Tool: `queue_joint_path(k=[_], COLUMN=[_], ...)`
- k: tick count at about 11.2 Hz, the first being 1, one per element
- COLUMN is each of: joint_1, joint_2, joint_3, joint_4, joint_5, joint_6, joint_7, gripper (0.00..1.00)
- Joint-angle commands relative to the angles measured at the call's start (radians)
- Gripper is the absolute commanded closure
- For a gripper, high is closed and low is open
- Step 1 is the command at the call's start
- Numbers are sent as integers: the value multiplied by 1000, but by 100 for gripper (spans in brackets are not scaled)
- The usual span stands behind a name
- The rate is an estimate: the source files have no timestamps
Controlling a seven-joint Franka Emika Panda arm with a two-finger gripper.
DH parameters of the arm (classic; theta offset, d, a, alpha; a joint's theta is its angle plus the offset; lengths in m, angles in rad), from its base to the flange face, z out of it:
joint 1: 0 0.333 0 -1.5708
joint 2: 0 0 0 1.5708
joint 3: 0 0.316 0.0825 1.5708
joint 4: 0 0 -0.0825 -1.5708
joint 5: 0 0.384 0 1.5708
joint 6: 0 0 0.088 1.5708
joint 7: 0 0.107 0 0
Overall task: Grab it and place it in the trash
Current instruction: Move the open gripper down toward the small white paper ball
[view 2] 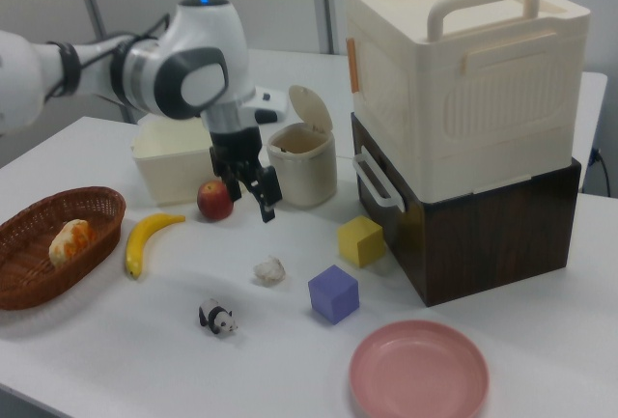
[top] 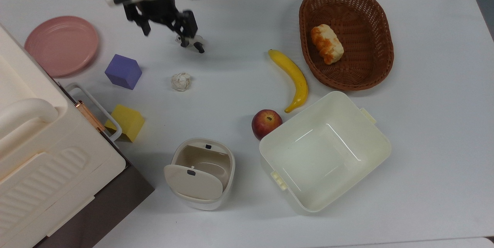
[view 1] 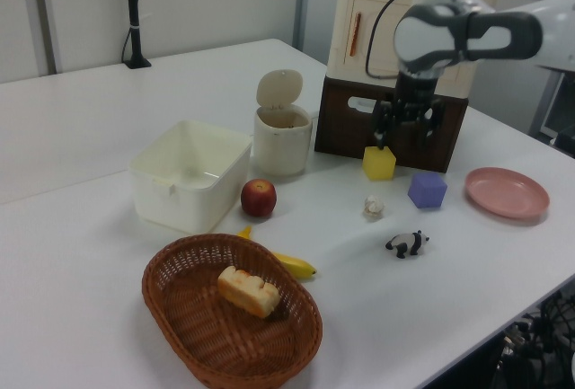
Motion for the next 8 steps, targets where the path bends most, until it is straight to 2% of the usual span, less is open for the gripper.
queue_joint_path(k=[1, 3, 8], joint_1=[15, 15, 16], joint_2=[88, 125, 190], joint_3=[7, 17, 19], joint_4=[-5, -8, 3], joint_5=[7, 7, -23], joint_6=[45, 93, 98], joint_7=[15, 15, 15], gripper=[0, 0, 0])
